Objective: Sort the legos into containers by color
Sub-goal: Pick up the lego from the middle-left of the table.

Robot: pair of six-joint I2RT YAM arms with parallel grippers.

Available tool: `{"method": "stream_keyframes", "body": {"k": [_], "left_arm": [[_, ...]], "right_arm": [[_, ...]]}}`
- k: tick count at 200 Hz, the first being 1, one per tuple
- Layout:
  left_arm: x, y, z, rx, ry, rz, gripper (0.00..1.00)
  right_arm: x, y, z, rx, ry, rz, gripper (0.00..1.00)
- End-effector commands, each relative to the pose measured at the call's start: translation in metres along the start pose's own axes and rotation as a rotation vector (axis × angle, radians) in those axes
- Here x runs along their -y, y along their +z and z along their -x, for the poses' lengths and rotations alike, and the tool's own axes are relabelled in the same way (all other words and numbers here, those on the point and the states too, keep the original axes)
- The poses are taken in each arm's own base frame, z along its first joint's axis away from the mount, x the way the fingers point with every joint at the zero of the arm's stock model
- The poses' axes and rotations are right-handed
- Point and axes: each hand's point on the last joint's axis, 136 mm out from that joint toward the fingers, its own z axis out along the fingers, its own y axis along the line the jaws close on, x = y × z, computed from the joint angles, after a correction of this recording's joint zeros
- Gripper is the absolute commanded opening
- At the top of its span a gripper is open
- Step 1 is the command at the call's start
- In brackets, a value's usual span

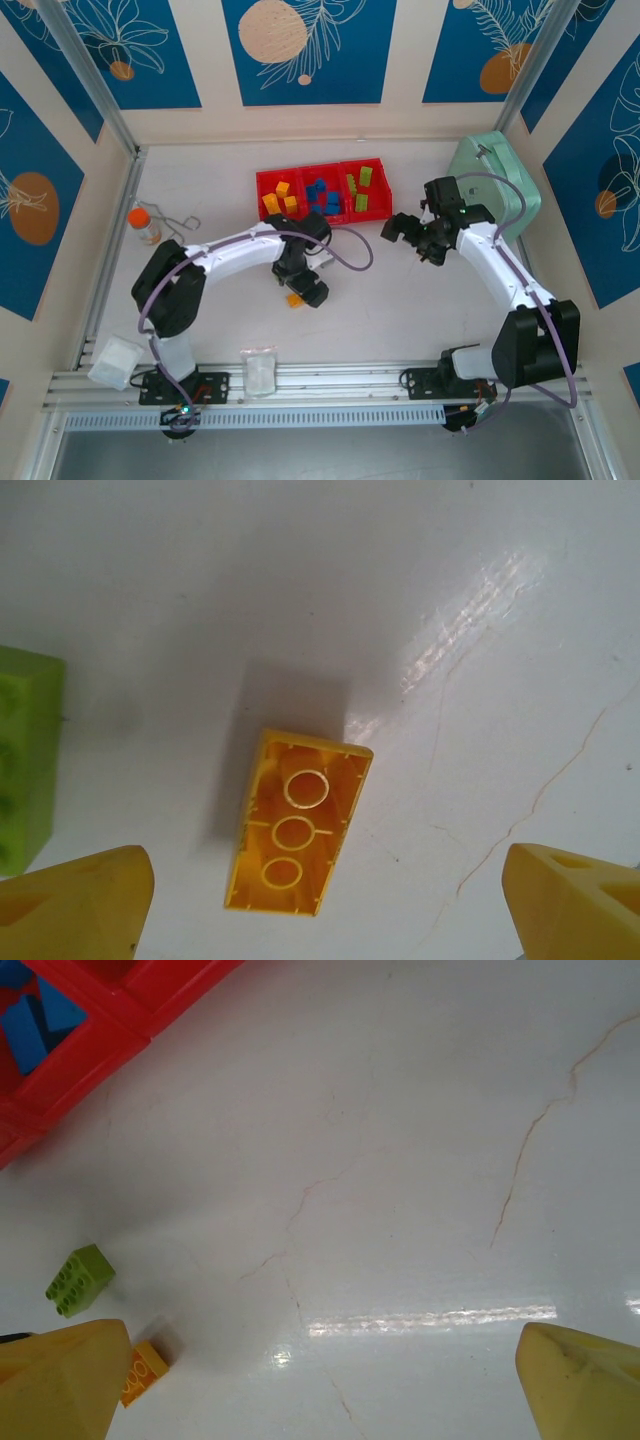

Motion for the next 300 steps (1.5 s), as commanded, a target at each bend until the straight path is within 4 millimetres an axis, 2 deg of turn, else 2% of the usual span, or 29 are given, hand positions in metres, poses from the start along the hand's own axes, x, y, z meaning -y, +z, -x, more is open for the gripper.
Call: {"method": "stream_keyframes", "body": {"k": [1,66,119,129,147,187,206,233,254,300], "left_arm": [[0.008,0.008,-0.005,-0.05,0.041,-0.022,0.87],[0.007,0.027,-0.013,-0.117,0.058,0.001,0.8],[0.004,0.036,-0.022,-0.161,0.06,0.026,0.71],[0.001,0.038,-0.026,-0.18,0.057,0.042,0.67],[-0.005,0.044,-0.033,-0.218,0.051,0.069,0.54],[-0.014,0.052,-0.044,-0.248,0.03,0.128,0.47],[-0.02,0.051,-0.044,-0.242,0.008,0.168,0.38],[-0.027,0.039,-0.034,-0.166,-0.035,0.225,0.21],[-0.028,0.016,-0.017,-0.048,-0.083,0.236,0.17],[-0.052,-0.032,0.026,0.158,-0.232,0.275,0.1]], "right_arm": [[0.002,-0.011,-0.003,0.009,0.01,-0.002,0.99],[0.009,-0.011,-0.01,0.015,0.036,-0.004,0.99],[0.006,-0.01,-0.009,0.015,0.036,0.004,0.99],[0.006,-0.01,-0.008,0.017,0.038,0.004,0.99],[0.006,-0.01,-0.009,0.015,0.038,0.005,0.99],[0.006,-0.012,-0.008,0.026,0.036,-0.002,0.99],[0.005,-0.012,-0.008,0.023,0.035,0.001,0.99],[0.004,-0.013,-0.006,0.035,0.034,0.0,0.99],[0.007,-0.017,-0.001,0.065,0.029,-0.015,0.99],[0.012,-0.029,0.015,0.115,0.047,0.016,0.99]]}}
